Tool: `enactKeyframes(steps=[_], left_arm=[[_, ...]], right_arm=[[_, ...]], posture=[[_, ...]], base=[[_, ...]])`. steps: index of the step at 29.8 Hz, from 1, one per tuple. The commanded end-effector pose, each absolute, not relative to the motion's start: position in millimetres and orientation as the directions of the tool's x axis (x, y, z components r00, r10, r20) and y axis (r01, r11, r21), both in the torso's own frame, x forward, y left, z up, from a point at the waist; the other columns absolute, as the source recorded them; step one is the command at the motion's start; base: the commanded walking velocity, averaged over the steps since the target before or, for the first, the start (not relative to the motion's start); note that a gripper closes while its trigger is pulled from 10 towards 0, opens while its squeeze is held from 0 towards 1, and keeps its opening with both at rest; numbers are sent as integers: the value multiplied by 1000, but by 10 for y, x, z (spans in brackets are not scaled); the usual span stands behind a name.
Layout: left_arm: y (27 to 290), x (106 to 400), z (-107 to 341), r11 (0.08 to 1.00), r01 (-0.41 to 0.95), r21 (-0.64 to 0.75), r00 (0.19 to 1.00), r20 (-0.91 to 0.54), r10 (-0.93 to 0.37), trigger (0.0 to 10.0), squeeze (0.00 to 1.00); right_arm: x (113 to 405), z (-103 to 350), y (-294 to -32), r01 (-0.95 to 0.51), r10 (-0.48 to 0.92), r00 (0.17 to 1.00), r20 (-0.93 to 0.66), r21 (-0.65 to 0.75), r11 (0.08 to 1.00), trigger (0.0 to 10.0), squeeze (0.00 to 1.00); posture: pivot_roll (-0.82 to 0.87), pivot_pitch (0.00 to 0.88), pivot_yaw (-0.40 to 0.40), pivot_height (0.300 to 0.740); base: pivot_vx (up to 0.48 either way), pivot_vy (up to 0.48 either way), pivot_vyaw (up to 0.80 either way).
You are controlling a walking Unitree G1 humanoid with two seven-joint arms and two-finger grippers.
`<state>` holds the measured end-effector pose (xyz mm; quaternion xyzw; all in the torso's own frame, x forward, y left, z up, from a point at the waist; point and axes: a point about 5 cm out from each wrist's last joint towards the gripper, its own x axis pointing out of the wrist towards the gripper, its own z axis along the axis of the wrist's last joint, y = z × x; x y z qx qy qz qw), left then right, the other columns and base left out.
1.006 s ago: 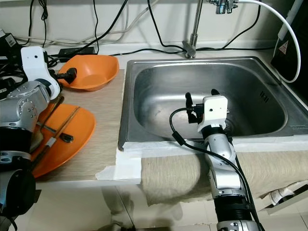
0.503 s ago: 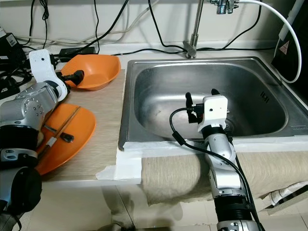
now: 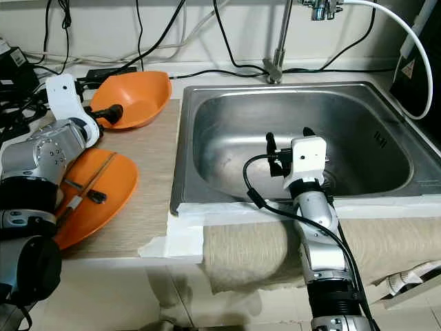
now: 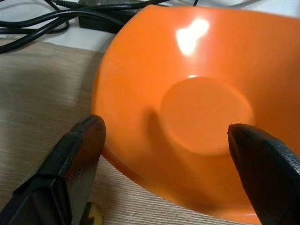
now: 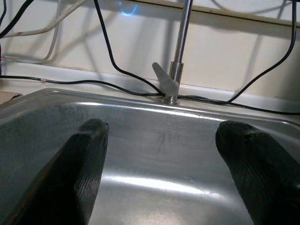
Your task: Kitchen organization
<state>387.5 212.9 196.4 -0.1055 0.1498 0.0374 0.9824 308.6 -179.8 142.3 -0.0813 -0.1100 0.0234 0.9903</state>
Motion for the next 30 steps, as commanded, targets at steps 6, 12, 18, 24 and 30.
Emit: enactKeyframes(steps=[6,12,18,24,30], left_arm=[[2189,3873,1986,979,-129,-160,956,-281,80,10000,0],[2214,3892,2215,987,-128,-101,981,-160,111,10000,0],[2187,3890,2186,978,-129,-165,976,-196,96,10000,0],[2122,3867,1989,947,-163,-277,950,-302,75,10000,0],[2097,3850,1913,942,-178,-284,940,-332,77,10000,0]], right_arm=[[3112,1490,-1809,-24,61,972,228,-162,986,10000,0],[3108,1485,-1809,-25,62,972,226,-163,986,10000,0],[3108,1498,-1790,-35,71,971,229,-158,987,10000,0],[3079,1611,-1734,-94,127,962,240,-147,985,10000,0],[3055,1690,-1717,-134,168,954,247,-149,980,10000,0]], posture=[[1,0,64,740],[4,0,62,740],[7,1,61,740],[0,1,63,740],[-6,0,65,740]], base=[[0,0,0],[0,0,0],[0,0,0],[0,0,0],[0,0,0]])
